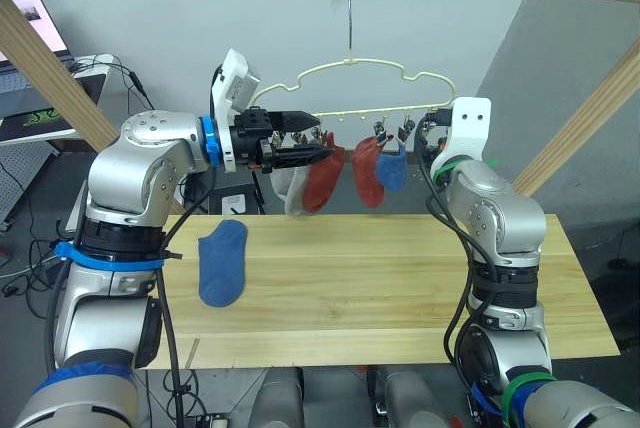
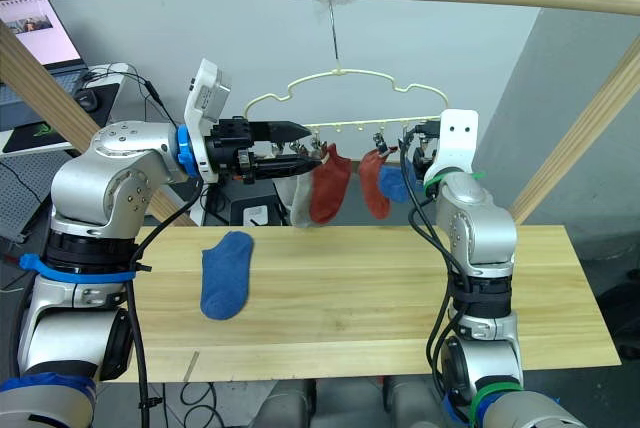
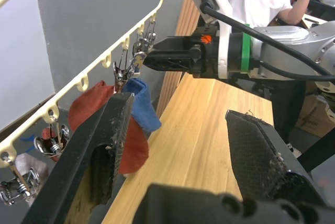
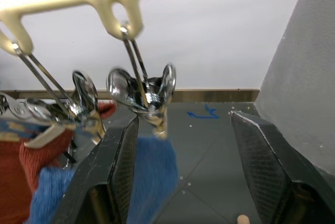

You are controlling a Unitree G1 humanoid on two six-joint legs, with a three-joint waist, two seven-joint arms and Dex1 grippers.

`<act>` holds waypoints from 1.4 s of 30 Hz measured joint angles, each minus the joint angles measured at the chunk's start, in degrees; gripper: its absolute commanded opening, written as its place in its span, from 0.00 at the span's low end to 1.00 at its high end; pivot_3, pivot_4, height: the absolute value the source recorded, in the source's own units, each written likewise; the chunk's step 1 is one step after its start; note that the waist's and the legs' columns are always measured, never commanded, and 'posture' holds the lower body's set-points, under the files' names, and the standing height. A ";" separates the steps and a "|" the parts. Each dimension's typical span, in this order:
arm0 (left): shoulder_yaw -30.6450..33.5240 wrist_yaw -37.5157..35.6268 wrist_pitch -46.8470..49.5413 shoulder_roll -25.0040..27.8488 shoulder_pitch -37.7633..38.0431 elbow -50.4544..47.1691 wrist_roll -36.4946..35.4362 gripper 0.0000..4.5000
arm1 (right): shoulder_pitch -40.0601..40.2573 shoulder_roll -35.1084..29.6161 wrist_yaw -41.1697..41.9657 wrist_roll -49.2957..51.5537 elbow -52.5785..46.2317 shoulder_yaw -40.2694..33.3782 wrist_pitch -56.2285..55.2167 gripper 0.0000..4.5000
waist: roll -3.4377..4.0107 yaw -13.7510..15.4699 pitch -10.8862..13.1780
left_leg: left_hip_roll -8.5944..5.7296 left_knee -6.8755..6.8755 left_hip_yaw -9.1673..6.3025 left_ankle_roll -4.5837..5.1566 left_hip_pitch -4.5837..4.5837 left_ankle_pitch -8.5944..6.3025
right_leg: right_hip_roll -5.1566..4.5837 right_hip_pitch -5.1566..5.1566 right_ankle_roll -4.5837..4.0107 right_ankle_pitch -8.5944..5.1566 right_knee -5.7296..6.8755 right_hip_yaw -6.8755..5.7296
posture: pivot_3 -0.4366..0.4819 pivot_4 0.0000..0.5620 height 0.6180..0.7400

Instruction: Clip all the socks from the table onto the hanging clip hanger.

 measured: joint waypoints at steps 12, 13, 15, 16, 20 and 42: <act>0.01 1.11 0.20 0.01 0.08 -0.06 0.00 0.71 | -3.58 0.55 -0.09 0.05 5.45 -0.22 -3.87 0.64 | 0.00 0.07 0.00 | 0.00 0.00 -0.01 0.00 0.00 0.00 | 0.00 0.00 0.00 0.00 0.00 0.00 | 0.59 0.33 1.00; 0.01 1.18 0.20 0.01 0.10 -0.06 0.00 0.71 | -3.63 0.80 -0.09 0.05 5.70 -0.21 -3.90 0.64 | 0.00 0.07 0.00 | 0.00 0.00 -0.01 0.00 0.00 0.00 | 0.00 0.00 0.00 0.00 0.00 0.00 | 0.59 0.33 1.00; 0.01 1.51 0.20 0.01 0.14 -0.06 0.00 0.71 | -3.98 1.16 -0.11 0.05 6.50 -0.20 -3.92 0.64 | 0.00 0.06 0.00 | 0.00 0.00 -0.01 0.00 0.00 0.00 | 0.00 0.00 0.00 0.00 0.01 -0.01 | 0.59 0.33 1.00; 0.01 1.70 0.20 0.01 0.19 -0.07 0.00 0.71 | -4.28 1.29 -0.10 0.05 6.64 -0.20 -3.94 0.64 | 0.00 0.07 0.00 | 0.00 0.00 -0.01 0.00 0.00 0.00 | 0.00 0.00 0.00 0.00 0.01 -0.01 | 0.59 0.33 1.00; 0.01 2.23 0.20 0.01 0.38 -0.08 0.00 0.71 | -5.33 1.43 -0.09 0.05 6.85 -0.20 -4.72 0.64 | 0.00 0.09 0.00 | 0.00 0.00 -0.01 0.00 0.00 0.00 | 0.00 0.00 0.00 0.00 0.01 -0.01 | 0.59 0.33 1.00; 0.01 3.46 0.17 0.00 1.18 -0.26 0.01 0.71 | -6.77 1.80 -0.28 0.03 10.12 -0.19 -6.42 0.60 | 0.01 0.11 0.00 | 0.00 -0.01 -0.01 0.00 0.00 0.00 | 0.00 0.00 0.00 0.00 0.00 -0.01 | 0.60 0.33 1.00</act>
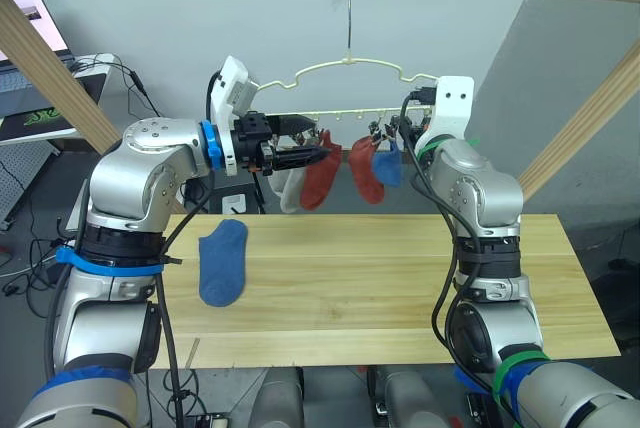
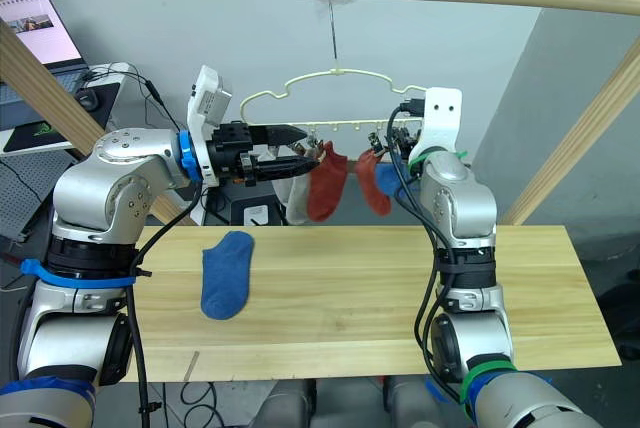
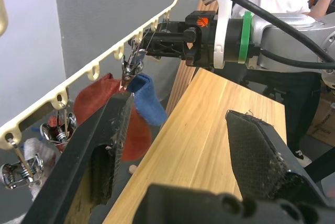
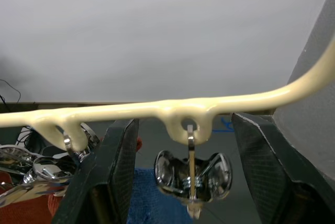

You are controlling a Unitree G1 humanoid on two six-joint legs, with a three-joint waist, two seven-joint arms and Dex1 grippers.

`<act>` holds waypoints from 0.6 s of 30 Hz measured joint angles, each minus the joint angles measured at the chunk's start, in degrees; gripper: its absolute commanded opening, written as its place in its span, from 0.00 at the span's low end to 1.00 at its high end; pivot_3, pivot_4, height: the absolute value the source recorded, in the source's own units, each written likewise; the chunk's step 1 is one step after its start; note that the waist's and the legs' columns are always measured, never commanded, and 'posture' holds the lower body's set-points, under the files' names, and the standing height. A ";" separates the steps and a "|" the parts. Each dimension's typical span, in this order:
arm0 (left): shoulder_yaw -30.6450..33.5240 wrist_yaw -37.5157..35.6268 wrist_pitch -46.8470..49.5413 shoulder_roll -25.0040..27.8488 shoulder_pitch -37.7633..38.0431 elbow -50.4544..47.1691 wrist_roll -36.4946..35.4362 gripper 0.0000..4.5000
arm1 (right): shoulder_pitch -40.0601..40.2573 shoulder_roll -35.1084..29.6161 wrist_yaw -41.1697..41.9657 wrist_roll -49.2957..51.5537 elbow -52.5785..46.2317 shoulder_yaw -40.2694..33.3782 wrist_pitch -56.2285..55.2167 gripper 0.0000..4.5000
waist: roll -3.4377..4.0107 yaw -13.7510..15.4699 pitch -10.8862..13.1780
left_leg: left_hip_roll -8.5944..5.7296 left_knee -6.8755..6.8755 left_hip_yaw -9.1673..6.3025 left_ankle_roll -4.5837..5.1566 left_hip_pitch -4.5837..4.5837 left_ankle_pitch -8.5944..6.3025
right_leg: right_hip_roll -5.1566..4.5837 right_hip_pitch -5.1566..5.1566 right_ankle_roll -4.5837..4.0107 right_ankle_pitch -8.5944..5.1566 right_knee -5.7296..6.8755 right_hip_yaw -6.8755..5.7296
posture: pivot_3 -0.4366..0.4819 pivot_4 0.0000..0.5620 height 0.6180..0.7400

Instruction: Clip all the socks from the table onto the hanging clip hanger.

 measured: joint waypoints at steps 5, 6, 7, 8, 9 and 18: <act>0.00 0.04 0.00 -0.01 0.01 -0.23 0.00 0.71 | 0.00 -0.02 -0.14 -0.02 0.02 0.06 -0.39 0.56 | 0.00 0.00 0.00 | 0.00 0.00 0.00 0.00 0.00 0.00 | 0.00 0.00 0.00 0.00 0.00 0.00 | 0.60 0.33 1.00; 0.00 0.05 0.00 -0.02 0.01 -0.23 0.00 0.71 | 0.00 -0.02 -0.18 -0.02 0.02 0.08 -0.40 0.56 | 0.00 0.00 0.00 | 0.00 0.00 0.00 0.00 0.00 0.00 | 0.00 0.00 0.00 0.00 0.00 0.00 | 0.60 0.33 1.00; 0.00 0.06 0.00 -0.03 0.01 -0.23 0.00 0.71 | 0.00 -0.02 -0.26 -0.02 0.02 0.09 -0.39 0.56 | 0.00 0.00 0.00 | 0.00 0.00 0.00 0.00 0.00 0.00 | 0.00 0.00 0.00 0.00 0.01 0.00 | 0.60 0.34 1.00; 0.00 0.07 0.00 -0.03 0.01 -0.23 -0.01 0.71 | 0.00 -0.03 -0.35 -0.02 0.02 0.09 -0.39 0.56 | 0.00 0.00 0.00 | 0.00 0.00 0.00 0.00 0.00 0.00 | 0.00 0.00 0.00 0.00 0.01 0.00 | 0.60 0.34 1.00; 0.00 0.09 0.00 -0.04 0.01 -0.23 0.00 0.71 | 0.00 -0.04 -0.43 -0.02 0.02 0.08 -0.39 0.56 | 0.00 0.00 0.00 | 0.00 0.00 0.00 0.00 0.00 0.00 | 0.00 0.00 0.00 0.00 0.00 0.00 | 0.60 0.34 1.00; 0.00 0.26 0.00 -0.11 0.01 -0.24 0.00 0.71 | -1.22 0.37 -0.70 0.02 1.84 0.06 -1.41 0.52 | 0.00 0.00 0.00 | 0.00 0.00 0.00 0.00 0.00 0.00 | 0.00 0.00 0.00 0.00 0.00 0.00 | 0.60 0.33 1.00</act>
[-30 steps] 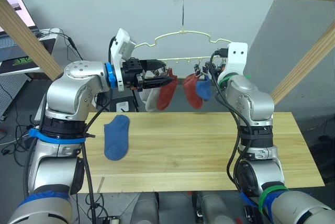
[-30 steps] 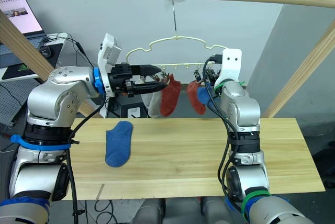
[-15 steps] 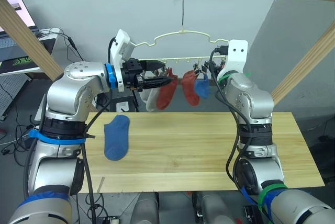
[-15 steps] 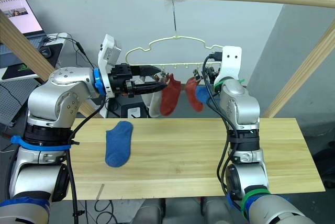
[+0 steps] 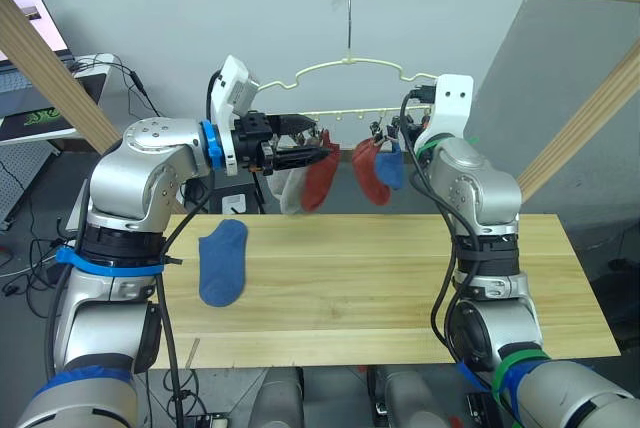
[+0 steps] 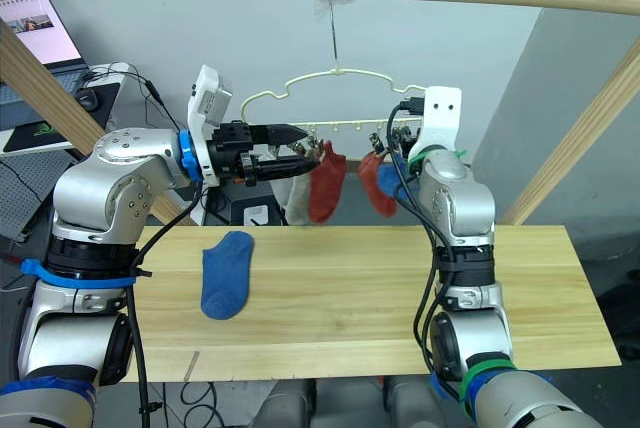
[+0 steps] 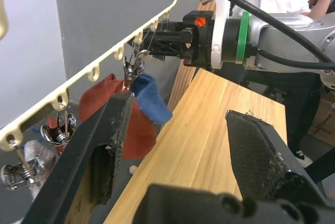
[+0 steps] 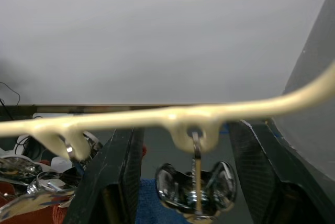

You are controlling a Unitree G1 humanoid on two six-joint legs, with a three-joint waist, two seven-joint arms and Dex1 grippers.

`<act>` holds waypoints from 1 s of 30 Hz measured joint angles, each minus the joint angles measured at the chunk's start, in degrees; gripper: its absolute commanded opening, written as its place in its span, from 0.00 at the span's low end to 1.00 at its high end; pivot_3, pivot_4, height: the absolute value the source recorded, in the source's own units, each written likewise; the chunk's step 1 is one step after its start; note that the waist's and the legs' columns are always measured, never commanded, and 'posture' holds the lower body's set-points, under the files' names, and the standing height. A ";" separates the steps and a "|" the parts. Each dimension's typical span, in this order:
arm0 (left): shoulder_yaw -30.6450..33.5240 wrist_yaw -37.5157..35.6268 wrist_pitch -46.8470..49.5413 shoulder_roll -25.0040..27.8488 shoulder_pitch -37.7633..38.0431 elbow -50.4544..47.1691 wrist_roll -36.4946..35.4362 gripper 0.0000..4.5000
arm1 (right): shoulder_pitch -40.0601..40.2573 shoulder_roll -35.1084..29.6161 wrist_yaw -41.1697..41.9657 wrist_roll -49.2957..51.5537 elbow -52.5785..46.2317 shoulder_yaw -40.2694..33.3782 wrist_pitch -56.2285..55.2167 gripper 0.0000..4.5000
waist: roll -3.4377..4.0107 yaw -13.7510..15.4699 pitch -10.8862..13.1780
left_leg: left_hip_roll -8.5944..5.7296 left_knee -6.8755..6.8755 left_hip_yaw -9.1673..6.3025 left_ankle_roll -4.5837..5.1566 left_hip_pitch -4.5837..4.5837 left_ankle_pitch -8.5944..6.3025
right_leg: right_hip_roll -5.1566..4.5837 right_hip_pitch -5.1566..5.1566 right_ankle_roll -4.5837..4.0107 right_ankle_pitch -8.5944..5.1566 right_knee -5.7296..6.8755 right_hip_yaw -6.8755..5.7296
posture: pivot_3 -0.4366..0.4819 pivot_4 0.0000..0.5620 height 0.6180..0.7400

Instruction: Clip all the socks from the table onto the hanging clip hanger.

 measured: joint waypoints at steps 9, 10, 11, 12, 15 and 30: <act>0.00 0.05 -0.03 -0.27 0.00 0.00 0.00 0.71 | 0.32 -0.39 -0.11 -0.03 -0.63 0.32 0.56 0.27 | 0.00 0.02 0.00 | 0.00 0.00 0.00 0.00 0.00 0.00 | 0.00 0.00 0.00 0.00 0.00 0.00 | 0.59 0.33 1.00; 0.00 0.05 -0.03 -0.44 0.00 0.00 0.00 0.71 | 0.50 -0.41 -0.15 -0.03 -1.02 0.33 0.74 0.27 | 0.00 0.03 0.00 | 0.00 0.00 0.00 0.00 0.00 0.00 | 0.00 0.00 0.00 0.00 -0.01 0.00 | 0.59 0.33 1.00; -0.02 0.05 -0.03 -0.64 0.00 0.00 0.00 0.71 | 0.68 -0.45 -0.20 -0.03 -1.33 0.33 0.96 0.27 | 0.00 0.03 0.00 | 0.00 0.00 0.00 0.00 0.00 0.00 | 0.00 0.00 0.00 0.00 -0.01 0.00 | 0.58 0.33 1.00; -0.04 0.03 -0.04 -0.69 0.00 0.00 0.01 0.71 | 0.90 -0.45 -0.24 -0.03 -1.70 0.33 1.20 0.27 | 0.00 0.02 0.00 | 0.00 0.00 0.00 0.00 0.00 0.00 | 0.00 0.00 0.00 0.00 0.00 0.00 | 0.58 0.33 1.00; -0.04 -0.06 -0.10 -0.69 0.00 0.01 0.03 0.71 | 1.40 -0.44 -0.31 -0.03 -2.41 0.34 1.82 0.27 | 0.00 0.00 0.00 | 0.00 0.00 0.00 0.00 0.00 0.00 | 0.00 0.00 0.00 0.00 0.00 0.00 | 0.58 0.33 1.00; -0.04 -0.03 -0.14 -0.70 0.00 0.01 0.07 0.71 | 1.44 -0.43 -0.23 -0.03 -3.13 0.45 2.32 0.27 | 0.00 0.01 0.00 | 0.00 0.00 0.00 0.00 0.00 0.00 | 0.00 0.00 0.00 0.00 0.00 0.00 | 0.59 0.32 1.00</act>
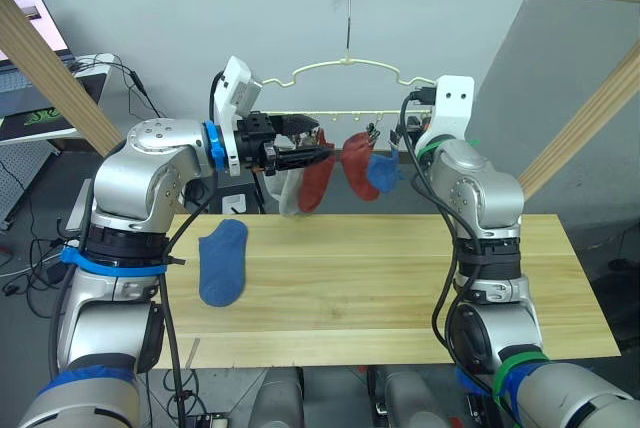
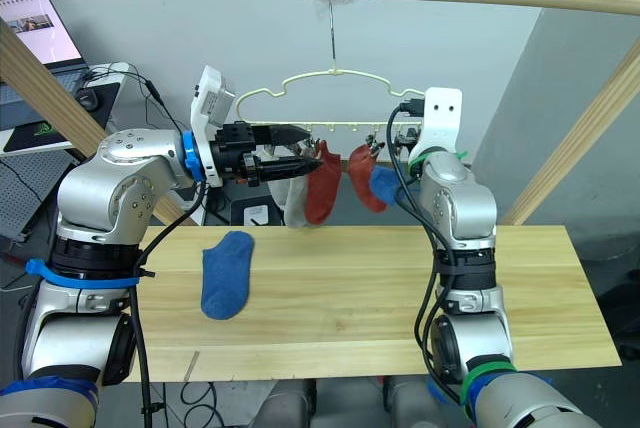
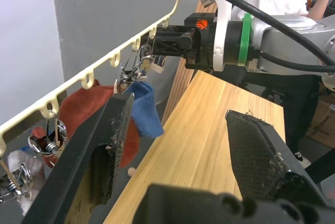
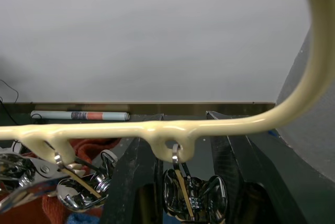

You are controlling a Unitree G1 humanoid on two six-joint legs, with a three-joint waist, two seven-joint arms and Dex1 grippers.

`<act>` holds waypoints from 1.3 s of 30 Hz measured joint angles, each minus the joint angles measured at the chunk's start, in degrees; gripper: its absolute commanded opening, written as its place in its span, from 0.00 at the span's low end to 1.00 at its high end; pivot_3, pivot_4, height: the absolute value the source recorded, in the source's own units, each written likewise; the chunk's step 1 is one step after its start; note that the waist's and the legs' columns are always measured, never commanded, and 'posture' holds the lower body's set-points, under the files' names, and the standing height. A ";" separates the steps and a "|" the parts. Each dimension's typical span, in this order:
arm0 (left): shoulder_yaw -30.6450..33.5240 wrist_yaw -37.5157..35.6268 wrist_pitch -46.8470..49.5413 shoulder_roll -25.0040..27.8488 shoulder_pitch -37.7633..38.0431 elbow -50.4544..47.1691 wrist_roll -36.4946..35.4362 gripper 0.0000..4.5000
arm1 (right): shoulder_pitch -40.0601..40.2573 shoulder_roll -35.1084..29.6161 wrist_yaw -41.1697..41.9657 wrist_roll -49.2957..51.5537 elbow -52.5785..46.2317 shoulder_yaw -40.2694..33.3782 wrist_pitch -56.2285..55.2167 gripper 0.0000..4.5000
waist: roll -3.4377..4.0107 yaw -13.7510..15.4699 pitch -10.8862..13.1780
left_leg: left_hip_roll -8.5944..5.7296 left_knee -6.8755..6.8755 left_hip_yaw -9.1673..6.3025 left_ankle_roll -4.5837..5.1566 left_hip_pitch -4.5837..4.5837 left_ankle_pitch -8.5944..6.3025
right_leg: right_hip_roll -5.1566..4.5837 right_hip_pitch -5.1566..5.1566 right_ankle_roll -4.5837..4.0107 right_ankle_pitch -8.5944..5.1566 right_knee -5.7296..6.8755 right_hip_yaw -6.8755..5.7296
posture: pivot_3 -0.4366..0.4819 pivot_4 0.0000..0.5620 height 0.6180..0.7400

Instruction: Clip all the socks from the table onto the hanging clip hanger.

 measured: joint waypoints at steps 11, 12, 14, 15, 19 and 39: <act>0.00 0.01 -0.05 -0.42 0.00 0.00 0.01 0.71 | -0.01 -0.37 0.17 -0.03 -0.03 1.04 -0.03 0.00 | 0.00 0.00 0.00 | 0.00 0.00 0.00 0.00 0.00 0.00 | 0.00 0.00 0.00 0.00 0.00 0.00 | 0.58 0.31 1.00; 0.00 0.02 -0.05 -0.42 0.00 0.00 0.00 0.71 | -0.01 -0.39 0.17 -0.02 -0.03 1.04 -0.03 0.00 | 0.00 0.00 0.00 | 0.00 0.00 0.00 0.00 0.00 0.00 | 0.00 0.00 0.00 0.00 0.00 0.00 | 0.59 0.31 1.00; 0.00 0.05 -0.05 -0.42 0.01 0.00 0.00 0.71 | -0.01 -0.41 0.17 -0.02 -0.03 1.03 -0.03 0.00 | 0.00 0.00 0.00 | 0.00 0.00 0.00 0.00 0.00 0.00 | 0.00 0.00 0.00 0.00 0.00 0.00 | 0.59 0.31 1.00; 0.00 0.05 -0.05 -0.42 0.02 0.00 0.00 0.71 | -0.01 -0.41 0.17 -0.01 -0.03 1.03 -0.04 0.00 | 0.00 0.00 0.00 | 0.00 0.00 0.00 0.00 0.00 0.00 | 0.00 0.00 0.00 0.00 0.00 0.00 | 0.59 0.31 1.00; -0.09 -0.16 -0.09 0.21 1.46 -0.58 0.33 0.71 | -0.04 -0.41 0.19 0.02 -0.03 1.01 0.01 0.00 | 0.00 -0.05 0.00 | 0.00 0.00 0.01 0.00 0.00 0.00 | 0.00 0.00 0.00 0.00 0.00 0.01 | 0.59 0.32 1.00; -5.93 16.91 -20.60 1.90 16.20 30.93 25.72 0.98 | -0.29 -0.30 0.03 0.05 -2.75 0.56 4.46 0.00 | 0.00 0.21 0.00 | 0.01 -0.01 0.01 0.01 0.00 0.00 | 0.00 -0.06 0.00 0.00 0.02 0.00 | 0.57 0.35 1.00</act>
